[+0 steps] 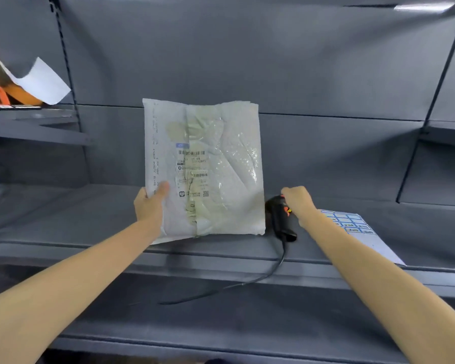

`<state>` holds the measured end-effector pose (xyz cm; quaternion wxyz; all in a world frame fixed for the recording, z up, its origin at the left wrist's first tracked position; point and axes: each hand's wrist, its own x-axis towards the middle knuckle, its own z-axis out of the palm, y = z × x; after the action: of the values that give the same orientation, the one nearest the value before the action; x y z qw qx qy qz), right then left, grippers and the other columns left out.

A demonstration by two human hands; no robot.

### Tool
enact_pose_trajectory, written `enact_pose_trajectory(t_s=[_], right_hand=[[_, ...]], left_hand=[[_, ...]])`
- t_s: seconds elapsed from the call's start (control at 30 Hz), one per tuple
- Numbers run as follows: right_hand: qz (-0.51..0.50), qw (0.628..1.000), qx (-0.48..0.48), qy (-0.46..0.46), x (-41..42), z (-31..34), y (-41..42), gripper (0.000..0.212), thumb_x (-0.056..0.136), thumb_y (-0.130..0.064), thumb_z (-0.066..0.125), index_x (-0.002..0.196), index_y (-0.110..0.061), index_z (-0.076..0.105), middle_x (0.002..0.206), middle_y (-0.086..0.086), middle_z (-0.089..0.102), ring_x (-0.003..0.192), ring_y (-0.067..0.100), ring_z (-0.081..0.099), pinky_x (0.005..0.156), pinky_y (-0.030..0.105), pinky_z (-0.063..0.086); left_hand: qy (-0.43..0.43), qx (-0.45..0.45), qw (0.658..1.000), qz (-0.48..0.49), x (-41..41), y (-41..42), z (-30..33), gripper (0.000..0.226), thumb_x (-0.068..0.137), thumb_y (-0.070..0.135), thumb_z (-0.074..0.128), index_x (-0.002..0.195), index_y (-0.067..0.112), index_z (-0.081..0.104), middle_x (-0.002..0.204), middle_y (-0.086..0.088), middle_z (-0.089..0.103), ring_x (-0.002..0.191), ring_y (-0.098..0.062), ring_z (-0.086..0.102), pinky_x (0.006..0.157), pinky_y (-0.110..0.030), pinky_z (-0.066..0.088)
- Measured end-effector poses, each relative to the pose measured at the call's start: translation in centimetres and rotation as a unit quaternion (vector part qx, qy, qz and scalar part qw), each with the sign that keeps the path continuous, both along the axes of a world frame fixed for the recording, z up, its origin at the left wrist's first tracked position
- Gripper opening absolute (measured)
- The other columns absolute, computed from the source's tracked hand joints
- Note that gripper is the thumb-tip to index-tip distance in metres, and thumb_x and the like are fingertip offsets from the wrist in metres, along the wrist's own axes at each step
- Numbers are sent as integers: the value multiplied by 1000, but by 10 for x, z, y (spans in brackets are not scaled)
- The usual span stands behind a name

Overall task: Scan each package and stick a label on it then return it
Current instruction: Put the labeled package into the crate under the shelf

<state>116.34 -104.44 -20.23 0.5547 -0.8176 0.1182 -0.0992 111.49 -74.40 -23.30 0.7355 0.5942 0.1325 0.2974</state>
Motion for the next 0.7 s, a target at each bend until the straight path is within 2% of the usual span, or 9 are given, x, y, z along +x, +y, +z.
enact_pose_trajectory(t_s=[0.07,0.17,0.2,0.27,0.33,0.4,0.47,0.57,0.7], right_hand=[[-12,993,-107,43,3,-18,-2,28,91,-22,48,110,-2,50,110,21,54,106,36,49,92,35,35],[-20,980,-189,58,4,-38,4,56,92,-30,51,137,1,36,140,24,42,132,38,36,108,37,25],[-14,977,-201,68,6,-43,7,61,91,-32,53,139,1,32,142,24,39,134,38,33,108,37,25],[-6,972,-215,94,10,-51,12,73,89,-38,57,143,0,25,145,23,33,135,39,28,108,38,25],[-8,966,-234,112,15,-56,16,84,86,-45,62,144,0,21,146,23,31,134,38,27,109,40,26],[-17,959,-262,110,20,-56,17,84,84,-46,66,141,1,26,143,21,34,132,36,30,107,38,27],[-14,957,-269,108,26,-54,14,69,85,-38,67,136,-1,38,140,18,40,129,35,35,100,35,31],[4,975,-190,115,34,-49,1,39,83,-25,65,116,-6,55,124,19,52,121,37,44,88,33,34],[6,998,51,28,27,-37,-6,39,82,-20,64,113,4,56,106,22,60,109,33,54,78,35,42]], left_hand=[[8,-5,1000,23,6,-2,-5,19,88,34,66,91,19,56,95,3,61,101,-26,60,81,-33,50],[25,-25,998,57,13,-11,-13,44,88,38,65,118,8,53,119,-5,59,116,-29,55,101,-44,44],[19,-28,997,67,14,-13,-15,41,88,38,64,115,9,54,116,-5,60,111,-27,56,99,-41,45],[0,-18,997,75,17,-15,-20,23,89,35,64,90,15,51,91,1,57,90,-23,55,84,-35,45],[-14,7,997,75,17,-18,-23,22,90,32,63,80,21,46,82,6,53,78,-17,52,76,-31,44],[-24,33,997,69,16,-20,-24,14,91,29,62,89,24,50,86,9,56,77,-10,54,71,-26,44],[-30,46,996,66,18,-23,-26,16,92,25,60,105,22,51,94,11,58,84,-8,56,70,-23,43],[-28,56,996,64,24,-27,-27,26,94,18,57,119,19,50,103,8,58,90,-11,56,76,-24,43],[-1,74,995,69,38,-25,-28,34,95,18,55,128,15,48,112,4,56,98,-17,54,82,-31,42]])
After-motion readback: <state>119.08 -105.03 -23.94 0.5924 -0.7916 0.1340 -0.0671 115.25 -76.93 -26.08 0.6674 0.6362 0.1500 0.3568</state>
